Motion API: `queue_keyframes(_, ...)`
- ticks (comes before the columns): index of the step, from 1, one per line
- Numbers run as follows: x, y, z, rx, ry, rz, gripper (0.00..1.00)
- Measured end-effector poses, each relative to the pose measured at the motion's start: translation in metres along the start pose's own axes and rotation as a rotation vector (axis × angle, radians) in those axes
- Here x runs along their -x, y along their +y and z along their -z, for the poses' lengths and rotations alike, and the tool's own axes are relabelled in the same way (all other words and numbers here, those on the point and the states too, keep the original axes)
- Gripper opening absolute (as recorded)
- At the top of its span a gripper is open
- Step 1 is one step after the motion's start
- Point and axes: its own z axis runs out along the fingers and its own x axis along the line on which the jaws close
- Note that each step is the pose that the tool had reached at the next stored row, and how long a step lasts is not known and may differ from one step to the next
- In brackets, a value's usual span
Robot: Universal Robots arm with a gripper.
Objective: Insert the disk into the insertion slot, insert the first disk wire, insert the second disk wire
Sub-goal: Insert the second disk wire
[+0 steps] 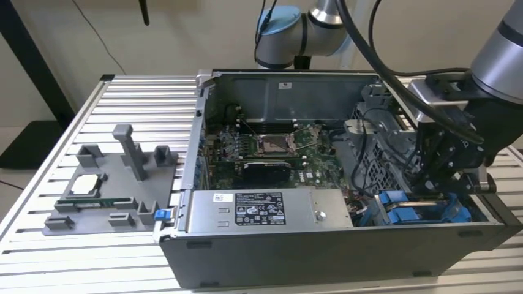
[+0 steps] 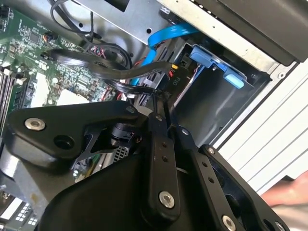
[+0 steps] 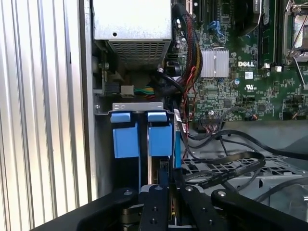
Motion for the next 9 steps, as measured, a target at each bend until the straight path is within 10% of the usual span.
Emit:
queue_keyframes(7, -0.0004, -0.0001, -0.0079, -0.0022, 0.0035, 0.000, 0.00)
queue_keyframes(8, -0.0004, -0.0002, -0.0080, -0.0022, 0.0026, 0.000, 1.00)
queue_keyframes(9, -0.0002, -0.0002, -0.0060, -0.0019, 0.0011, 0.000, 1.00)
